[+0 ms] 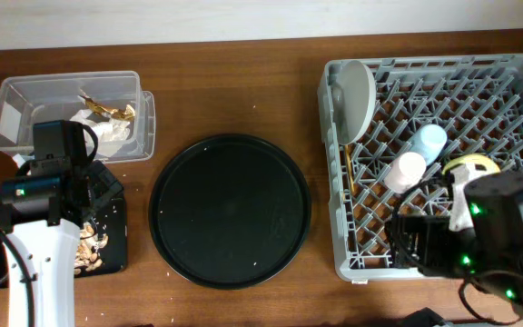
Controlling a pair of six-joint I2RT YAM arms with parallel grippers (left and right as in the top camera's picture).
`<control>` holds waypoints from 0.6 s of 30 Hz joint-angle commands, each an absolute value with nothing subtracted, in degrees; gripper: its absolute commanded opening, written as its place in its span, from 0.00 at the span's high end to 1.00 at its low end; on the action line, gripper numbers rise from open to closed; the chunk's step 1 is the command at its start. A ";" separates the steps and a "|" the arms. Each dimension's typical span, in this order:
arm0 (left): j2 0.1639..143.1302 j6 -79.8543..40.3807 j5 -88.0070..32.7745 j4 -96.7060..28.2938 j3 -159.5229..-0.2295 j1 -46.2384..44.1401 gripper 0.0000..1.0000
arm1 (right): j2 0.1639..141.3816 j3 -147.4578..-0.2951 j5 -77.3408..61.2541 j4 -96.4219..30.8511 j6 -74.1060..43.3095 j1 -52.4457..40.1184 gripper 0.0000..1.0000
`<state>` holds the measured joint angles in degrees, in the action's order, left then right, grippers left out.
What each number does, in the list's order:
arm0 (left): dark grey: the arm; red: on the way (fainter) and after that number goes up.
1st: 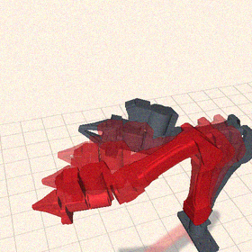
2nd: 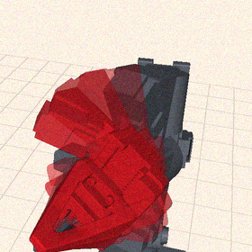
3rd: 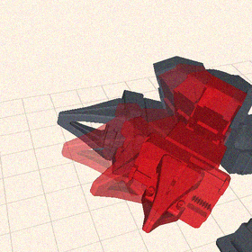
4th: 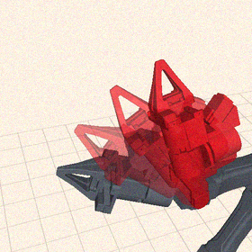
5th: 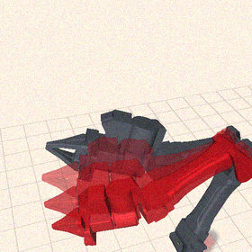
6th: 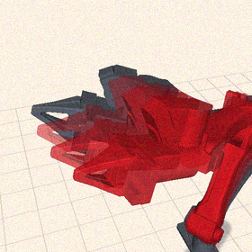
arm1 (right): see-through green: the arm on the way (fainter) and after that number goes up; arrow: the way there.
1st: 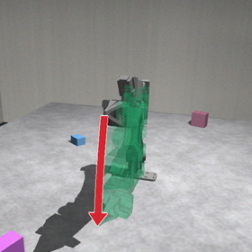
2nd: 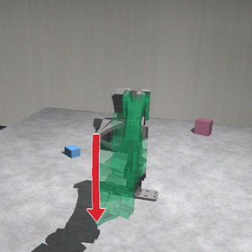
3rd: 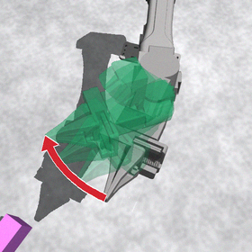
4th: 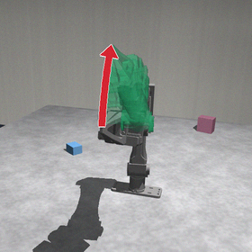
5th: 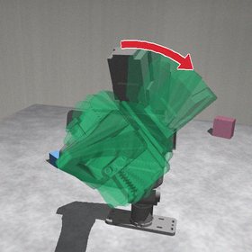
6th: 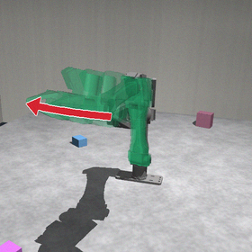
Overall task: Sort waste into correct bins and load items into the dishwasher rack
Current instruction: 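Stand the plate upright at the rack's back left and release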
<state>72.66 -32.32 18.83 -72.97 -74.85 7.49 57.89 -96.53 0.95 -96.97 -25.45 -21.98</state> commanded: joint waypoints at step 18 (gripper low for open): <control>72.84 -31.40 18.81 -72.90 -75.02 7.73 0.01 | 39.38 -63.92 -6.26 -63.96 -13.04 -11.66 0.01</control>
